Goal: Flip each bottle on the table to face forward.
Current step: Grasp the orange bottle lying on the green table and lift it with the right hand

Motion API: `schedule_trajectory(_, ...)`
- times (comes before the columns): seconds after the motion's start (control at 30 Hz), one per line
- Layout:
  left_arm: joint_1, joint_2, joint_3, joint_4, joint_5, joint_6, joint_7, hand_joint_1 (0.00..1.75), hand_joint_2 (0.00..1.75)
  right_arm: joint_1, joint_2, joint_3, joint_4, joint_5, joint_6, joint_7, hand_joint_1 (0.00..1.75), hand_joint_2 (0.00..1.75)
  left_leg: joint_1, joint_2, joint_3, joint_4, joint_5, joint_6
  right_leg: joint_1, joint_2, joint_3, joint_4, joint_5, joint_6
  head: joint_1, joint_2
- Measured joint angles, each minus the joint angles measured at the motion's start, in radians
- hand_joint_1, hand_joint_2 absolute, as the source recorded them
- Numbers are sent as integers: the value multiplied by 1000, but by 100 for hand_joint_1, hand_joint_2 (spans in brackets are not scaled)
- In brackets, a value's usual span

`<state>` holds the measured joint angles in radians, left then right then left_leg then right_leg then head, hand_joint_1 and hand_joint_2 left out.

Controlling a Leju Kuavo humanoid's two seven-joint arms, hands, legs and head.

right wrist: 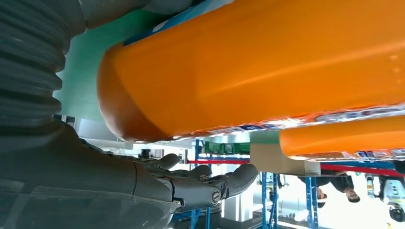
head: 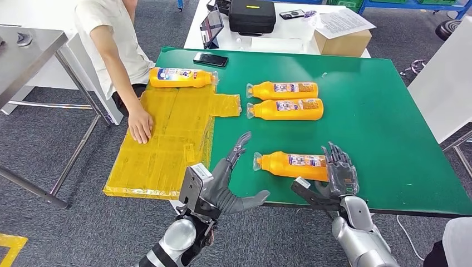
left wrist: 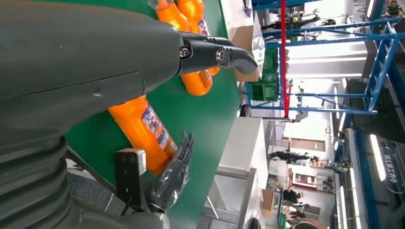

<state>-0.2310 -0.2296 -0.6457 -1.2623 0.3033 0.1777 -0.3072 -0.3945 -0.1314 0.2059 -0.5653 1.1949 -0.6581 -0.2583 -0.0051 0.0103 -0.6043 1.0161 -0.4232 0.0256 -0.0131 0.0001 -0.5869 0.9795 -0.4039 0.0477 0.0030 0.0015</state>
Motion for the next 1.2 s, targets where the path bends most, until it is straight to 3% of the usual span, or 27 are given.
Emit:
schedule_trajectory(0.23, 1, 0, -9, 0, 1, -12, 7, 0, 175, -1, 0, 30, 0, 24, 13, 33, 4, 175, 1, 2, 2, 0, -1, -1, 1, 1, 1, 0, 0, 0, 0, 0)
schedule_trajectory(0.37, 1, 0, -13, 4, 6, -26, 17, 0, 175, -1, -5, 48, 0, 19, 47, 40, 159, 175, 1, 3, 4, 0, -1, -1, 1, 3, 1, 0, 0, 0, 0, 0)
schedule_trajectory(0.67, 0, 0, -28, 18, 14, -37, 28, 0, 175, 9, -24, 67, 3, -2, 67, 28, 175, 175, 1, 3, 8, 0, -3, 0, 1, 3, -4, -1, -1, 0, 0, 0)
schedule_trajectory(0.77, -1, 0, -31, 23, 20, -44, 33, 0, 175, 9, -26, 68, 4, -13, 72, 30, 160, 175, 1, 3, 8, 0, -3, 0, 1, 3, -4, -1, -1, 0, 0, 0)
schedule_trajectory(0.8, -2, 0, -32, 25, 22, -46, 34, 0, 175, 9, -27, 68, 6, -20, 74, 31, 131, 175, 1, 3, 8, 0, -3, 0, 1, 3, -4, -1, -1, 0, 0, 0)
schedule_trajectory(0.9, -9, 0, -36, 33, 24, -51, 36, 0, 175, 8, -30, 67, 14, -37, 76, 32, 21, 175, 1, 3, 8, 0, -4, 1, 1, 3, -3, -1, -3, 2, 0, 0)
schedule_trajectory(0.93, -13, 0, -37, 36, 25, -52, 36, 0, 175, 8, -30, 67, 18, -43, 75, 31, 6, 175, 1, 3, 9, 0, -4, 1, 1, 3, -2, -1, -3, 2, 0, 0)
schedule_trajectory(1.2, -26, 0, -38, 46, 35, -67, 45, 0, 175, 8, -9, 68, 27, -42, 70, 67, 0, 175, 1, 3, 14, 0, -6, 0, 1, 4, 3, -2, -4, 2, 0, 0)
